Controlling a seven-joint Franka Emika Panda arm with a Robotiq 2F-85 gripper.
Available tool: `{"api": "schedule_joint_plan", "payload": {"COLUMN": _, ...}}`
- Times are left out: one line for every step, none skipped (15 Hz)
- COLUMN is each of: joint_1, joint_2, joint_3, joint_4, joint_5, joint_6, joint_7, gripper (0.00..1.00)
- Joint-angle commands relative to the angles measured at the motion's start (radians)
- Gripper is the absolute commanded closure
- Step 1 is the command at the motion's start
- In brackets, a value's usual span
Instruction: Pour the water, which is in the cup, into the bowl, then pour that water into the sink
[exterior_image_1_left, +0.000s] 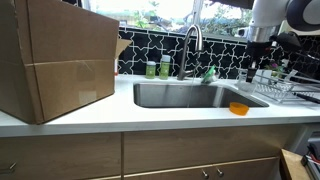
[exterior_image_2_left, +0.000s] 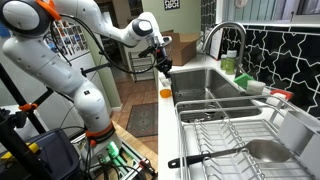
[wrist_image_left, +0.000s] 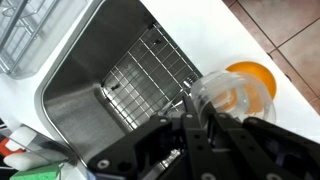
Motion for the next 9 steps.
{"api": "schedule_joint_plan", "payload": {"joint_1": -0.001, "joint_2": 0.029, "joint_3": 0.038, "joint_4": -0.009, "joint_5": -0.113, "joint_6": -0.024, "joint_7": 0.080, "gripper": 0.97}}
{"api": "schedule_joint_plan", "payload": {"joint_1": 0.004, "joint_2": 0.037, "joint_3": 0.044, "joint_4": -0.011, "joint_5": -0.132, "joint_6": -0.025, "joint_7": 0.093, "gripper": 0.97}}
{"api": "schedule_joint_plan", "payload": {"joint_1": 0.008, "joint_2": 0.045, "joint_3": 0.049, "joint_4": -0.013, "joint_5": -0.147, "joint_6": -0.025, "joint_7": 0.107, "gripper": 0.97}}
{"api": "schedule_joint_plan", "payload": {"joint_1": 0.011, "joint_2": 0.054, "joint_3": 0.054, "joint_4": -0.012, "joint_5": -0.161, "joint_6": -0.027, "joint_7": 0.117, "gripper": 0.97}}
{"api": "schedule_joint_plan", "payload": {"joint_1": 0.014, "joint_2": 0.063, "joint_3": 0.061, "joint_4": -0.012, "joint_5": -0.177, "joint_6": -0.032, "joint_7": 0.134, "gripper": 0.97}}
{"api": "schedule_joint_plan", "payload": {"joint_1": 0.015, "joint_2": 0.074, "joint_3": 0.071, "joint_4": -0.013, "joint_5": -0.207, "joint_6": -0.037, "joint_7": 0.154, "gripper": 0.97}}
{"api": "schedule_joint_plan", "payload": {"joint_1": 0.015, "joint_2": 0.082, "joint_3": 0.080, "joint_4": -0.016, "joint_5": -0.248, "joint_6": -0.032, "joint_7": 0.178, "gripper": 0.97}}
{"api": "schedule_joint_plan", "payload": {"joint_1": 0.022, "joint_2": 0.090, "joint_3": 0.078, "joint_4": -0.017, "joint_5": -0.264, "joint_6": -0.019, "joint_7": 0.190, "gripper": 0.97}}
{"api": "schedule_joint_plan", "payload": {"joint_1": 0.025, "joint_2": 0.092, "joint_3": 0.073, "joint_4": -0.017, "joint_5": -0.278, "joint_6": -0.006, "joint_7": 0.208, "gripper": 0.97}}
